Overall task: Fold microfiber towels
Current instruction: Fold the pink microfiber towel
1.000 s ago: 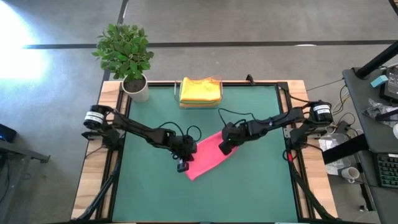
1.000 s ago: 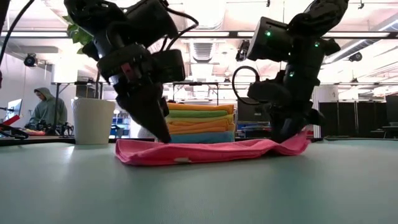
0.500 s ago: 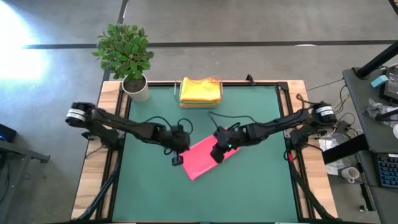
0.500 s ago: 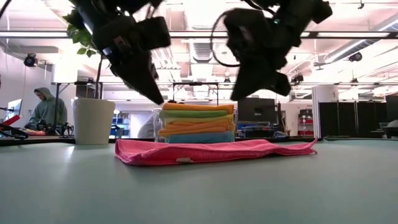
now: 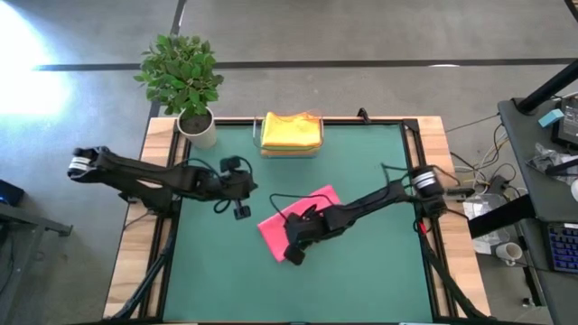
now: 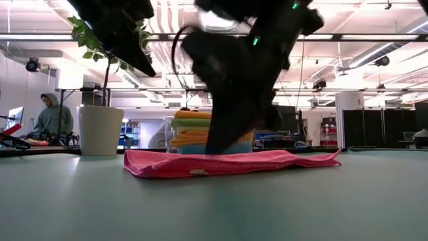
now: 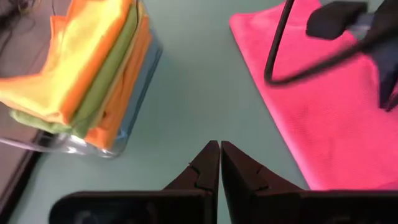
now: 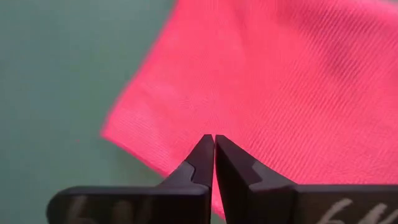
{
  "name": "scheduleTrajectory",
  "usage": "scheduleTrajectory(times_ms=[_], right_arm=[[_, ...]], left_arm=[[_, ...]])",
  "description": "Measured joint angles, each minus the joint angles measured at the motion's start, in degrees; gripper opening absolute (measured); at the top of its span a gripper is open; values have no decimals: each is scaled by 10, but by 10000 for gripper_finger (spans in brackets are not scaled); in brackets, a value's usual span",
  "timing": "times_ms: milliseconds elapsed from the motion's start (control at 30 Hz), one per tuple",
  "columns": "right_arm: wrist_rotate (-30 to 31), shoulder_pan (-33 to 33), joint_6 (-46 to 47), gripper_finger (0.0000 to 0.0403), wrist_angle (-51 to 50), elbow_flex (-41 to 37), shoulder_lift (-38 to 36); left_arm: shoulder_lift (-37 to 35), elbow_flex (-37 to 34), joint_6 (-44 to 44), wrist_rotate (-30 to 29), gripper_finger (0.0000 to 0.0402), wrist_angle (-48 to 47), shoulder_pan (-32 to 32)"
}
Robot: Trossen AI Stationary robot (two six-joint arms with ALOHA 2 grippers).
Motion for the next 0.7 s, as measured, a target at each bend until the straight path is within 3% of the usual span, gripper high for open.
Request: scheduleTrajectory(times_ms=[133, 367, 700], right_arm=[[-5, -1, 5, 8, -24, 38, 42], [-53, -6, 46, 9, -69, 53, 49], [-92, 42, 96, 8, -331, 52, 14]], left_arm=[[-19, -7, 35, -1, 2, 0, 0], [-18, -16, 46, -3, 2, -1, 2], [12, -54, 47, -2, 2, 31, 2]])
